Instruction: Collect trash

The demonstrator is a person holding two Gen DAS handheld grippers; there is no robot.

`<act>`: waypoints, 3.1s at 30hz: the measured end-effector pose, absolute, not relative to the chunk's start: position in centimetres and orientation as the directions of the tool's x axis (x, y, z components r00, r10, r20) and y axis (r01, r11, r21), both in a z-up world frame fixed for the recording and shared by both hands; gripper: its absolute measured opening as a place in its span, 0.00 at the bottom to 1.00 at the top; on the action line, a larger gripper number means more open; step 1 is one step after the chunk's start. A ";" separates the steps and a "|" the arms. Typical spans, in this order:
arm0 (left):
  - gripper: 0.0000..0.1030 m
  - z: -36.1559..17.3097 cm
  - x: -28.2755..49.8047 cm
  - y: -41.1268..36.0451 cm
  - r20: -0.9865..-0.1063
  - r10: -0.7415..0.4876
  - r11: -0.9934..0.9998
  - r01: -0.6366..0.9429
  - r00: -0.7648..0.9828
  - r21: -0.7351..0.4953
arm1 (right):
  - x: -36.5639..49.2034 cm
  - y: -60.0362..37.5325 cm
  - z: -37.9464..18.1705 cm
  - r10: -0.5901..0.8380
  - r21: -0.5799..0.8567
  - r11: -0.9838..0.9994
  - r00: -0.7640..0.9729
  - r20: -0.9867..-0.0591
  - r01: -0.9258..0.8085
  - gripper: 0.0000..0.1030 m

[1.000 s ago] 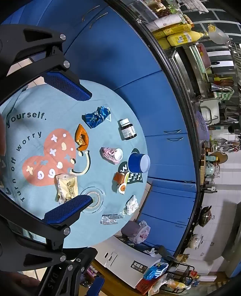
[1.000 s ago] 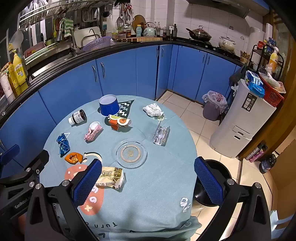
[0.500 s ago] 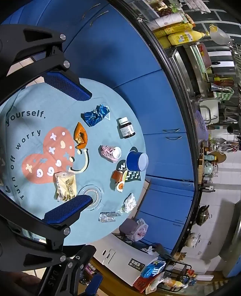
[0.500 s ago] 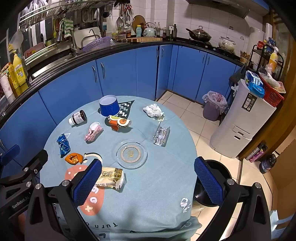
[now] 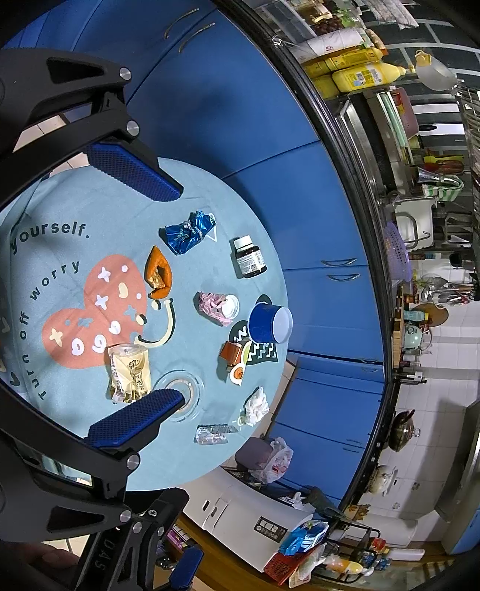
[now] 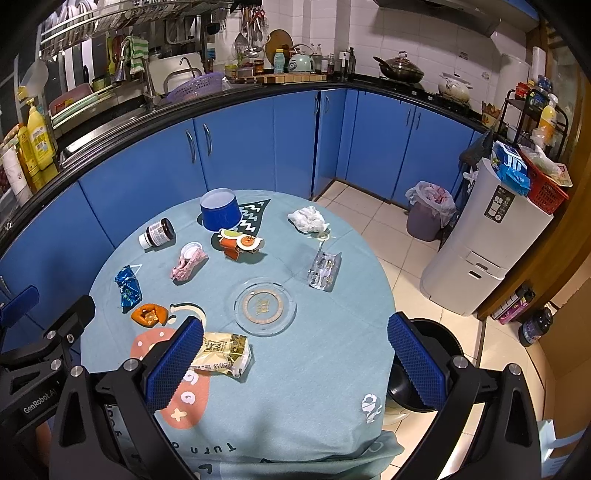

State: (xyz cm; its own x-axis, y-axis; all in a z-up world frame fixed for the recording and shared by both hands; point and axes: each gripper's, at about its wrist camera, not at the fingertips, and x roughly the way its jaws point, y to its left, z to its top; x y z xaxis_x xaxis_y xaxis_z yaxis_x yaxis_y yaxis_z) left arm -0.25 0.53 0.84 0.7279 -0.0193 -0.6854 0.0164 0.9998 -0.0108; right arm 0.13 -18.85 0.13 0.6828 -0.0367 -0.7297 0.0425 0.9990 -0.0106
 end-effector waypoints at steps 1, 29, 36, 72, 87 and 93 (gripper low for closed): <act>0.97 0.8 -0.3 0.5 -0.686 -0.020 1.000 0.016 0.728 -0.012 | 0.1 -18.9 0.1 -0.037 -0.010 0.999 0.682 -0.730 0.043 0.95; 0.97 0.3 -0.2 0.6 -0.688 -0.015 1.000 0.013 0.726 -0.008 | 0.1 -18.8 0.0 -0.035 -0.009 0.999 0.683 -0.730 0.042 0.95; 0.97 0.2 -0.1 0.6 -0.688 -0.013 1.000 0.012 0.725 -0.006 | 0.1 -18.9 0.0 -0.035 -0.008 0.999 0.682 -0.730 0.042 0.95; 0.97 -0.1 -0.1 0.6 -0.691 -0.015 1.000 0.013 0.723 -0.008 | 0.1 -18.8 -0.2 -0.032 -0.006 0.999 0.680 -0.733 0.040 0.95; 0.97 -0.2 -0.1 0.3 -0.694 -0.015 1.000 0.013 0.720 -0.008 | 0.1 -18.9 0.0 -0.032 -0.006 0.999 0.681 -0.731 0.041 0.95; 0.97 -0.2 -0.1 0.4 -0.694 -0.015 1.000 0.013 0.720 -0.008 | 0.4 -18.9 -0.2 -0.031 -0.005 0.999 0.680 -0.733 0.041 0.95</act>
State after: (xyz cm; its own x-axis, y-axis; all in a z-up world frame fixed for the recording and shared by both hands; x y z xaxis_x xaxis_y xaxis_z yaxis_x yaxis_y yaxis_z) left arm -0.07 0.36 -0.23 0.7196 -0.0151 -0.6942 0.0135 0.9999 -0.0078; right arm 0.37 -18.94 -0.21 0.6799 -0.0314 -0.7326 0.0407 0.9992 -0.0051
